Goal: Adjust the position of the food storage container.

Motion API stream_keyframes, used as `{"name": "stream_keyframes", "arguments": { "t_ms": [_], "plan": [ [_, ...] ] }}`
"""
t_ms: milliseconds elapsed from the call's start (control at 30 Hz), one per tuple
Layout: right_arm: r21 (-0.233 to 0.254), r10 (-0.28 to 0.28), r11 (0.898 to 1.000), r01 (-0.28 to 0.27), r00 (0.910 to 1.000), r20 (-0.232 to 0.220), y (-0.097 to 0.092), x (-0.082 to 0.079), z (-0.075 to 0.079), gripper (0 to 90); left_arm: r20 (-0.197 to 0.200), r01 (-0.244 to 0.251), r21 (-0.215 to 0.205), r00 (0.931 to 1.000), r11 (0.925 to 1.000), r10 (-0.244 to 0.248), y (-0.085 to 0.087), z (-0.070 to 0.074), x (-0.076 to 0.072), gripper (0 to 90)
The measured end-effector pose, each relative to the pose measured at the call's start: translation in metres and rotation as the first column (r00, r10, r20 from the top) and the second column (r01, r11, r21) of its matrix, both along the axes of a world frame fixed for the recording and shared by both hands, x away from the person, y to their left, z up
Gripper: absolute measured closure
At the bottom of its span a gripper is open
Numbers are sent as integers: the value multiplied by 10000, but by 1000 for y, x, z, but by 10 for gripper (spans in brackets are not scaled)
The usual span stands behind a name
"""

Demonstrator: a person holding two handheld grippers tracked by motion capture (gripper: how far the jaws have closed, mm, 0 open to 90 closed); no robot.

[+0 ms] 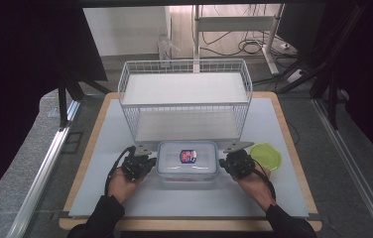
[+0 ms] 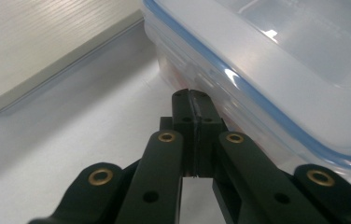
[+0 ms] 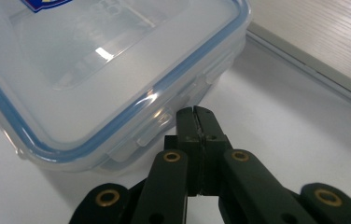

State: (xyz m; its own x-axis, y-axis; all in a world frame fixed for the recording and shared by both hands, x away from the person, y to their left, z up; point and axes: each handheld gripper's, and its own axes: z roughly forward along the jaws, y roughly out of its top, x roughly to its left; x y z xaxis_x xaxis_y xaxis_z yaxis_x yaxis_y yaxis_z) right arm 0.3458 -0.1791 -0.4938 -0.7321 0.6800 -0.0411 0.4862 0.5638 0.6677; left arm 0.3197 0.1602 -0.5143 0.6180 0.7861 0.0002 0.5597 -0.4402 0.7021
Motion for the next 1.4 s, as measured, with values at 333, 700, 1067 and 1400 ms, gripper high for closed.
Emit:
{"name": "stream_keyframes", "arguments": {
  "t_ms": [333, 700, 1067, 1400],
  "plan": [
    [-201, 297, 9994, -297, 9996, 12, -1, -13, 1, 900, -81, -20, 185, 10000, 9998, 22, -3, 2, -16, 900],
    [-314, 384, 9988, -376, 9990, 240, -12, -31, 5, 884, -109, 297, 99, 9995, 9995, -296, -5, 5, -35, 853],
    [381, 349, 9986, -368, 9982, 497, -38, -42, 17, 563, 629, 55, -162, 9980, 9999, -45, 17, 11, -51, 418],
    [997, 992, 9895, -1043, 9936, 548, -44, -48, 16, 245, 762, 372, -630, 9966, 9973, -324, 22, 8, -57, 60]
  ]
}}
